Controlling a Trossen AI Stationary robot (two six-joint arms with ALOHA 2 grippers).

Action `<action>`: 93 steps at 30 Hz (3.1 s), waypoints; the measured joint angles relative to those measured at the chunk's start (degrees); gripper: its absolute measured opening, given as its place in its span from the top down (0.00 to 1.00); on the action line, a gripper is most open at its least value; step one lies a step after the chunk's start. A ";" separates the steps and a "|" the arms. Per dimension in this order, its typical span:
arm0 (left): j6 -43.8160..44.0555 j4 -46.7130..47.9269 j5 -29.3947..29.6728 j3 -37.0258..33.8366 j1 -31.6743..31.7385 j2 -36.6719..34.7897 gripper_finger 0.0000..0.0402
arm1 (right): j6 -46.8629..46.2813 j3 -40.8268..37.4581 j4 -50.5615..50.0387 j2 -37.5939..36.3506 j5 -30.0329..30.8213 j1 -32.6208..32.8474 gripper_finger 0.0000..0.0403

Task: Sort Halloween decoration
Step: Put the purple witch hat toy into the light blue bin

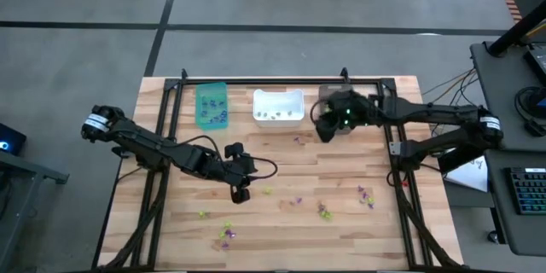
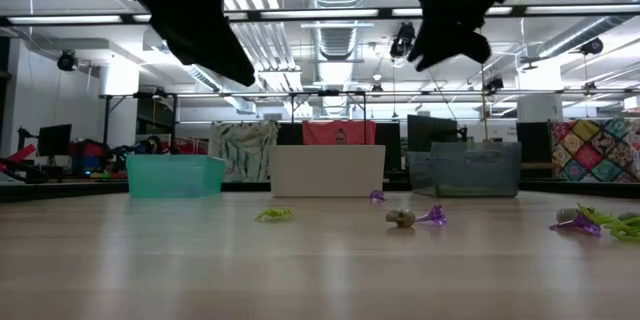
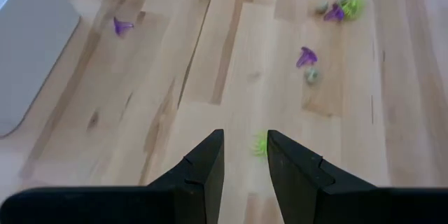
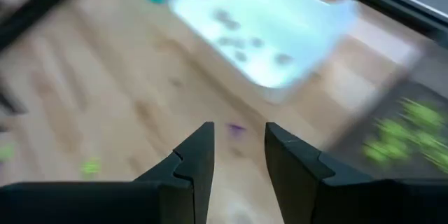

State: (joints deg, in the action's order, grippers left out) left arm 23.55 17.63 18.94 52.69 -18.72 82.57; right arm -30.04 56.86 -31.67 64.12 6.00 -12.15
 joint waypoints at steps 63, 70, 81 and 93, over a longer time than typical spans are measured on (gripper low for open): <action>-2.03 11.74 18.07 4.59 0.00 -0.49 0.77 | -5.45 19.45 -6.85 47.54 13.55 6.64 0.71; -2.01 11.50 18.05 4.55 0.00 -0.49 0.77 | -3.96 19.67 -6.41 50.04 13.11 6.57 0.73; -0.07 11.23 18.10 4.55 0.00 -0.49 0.77 | -2.00 19.53 -6.43 49.73 9.66 6.96 0.97; 1.27 11.14 27.10 4.55 -5.59 -0.55 0.77 | 3.20 18.79 -6.87 39.49 8.16 11.35 0.98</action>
State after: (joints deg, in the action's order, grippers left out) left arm 24.82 28.77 46.04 57.23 -24.31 82.02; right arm -26.84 75.65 -38.54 103.61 14.16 -0.81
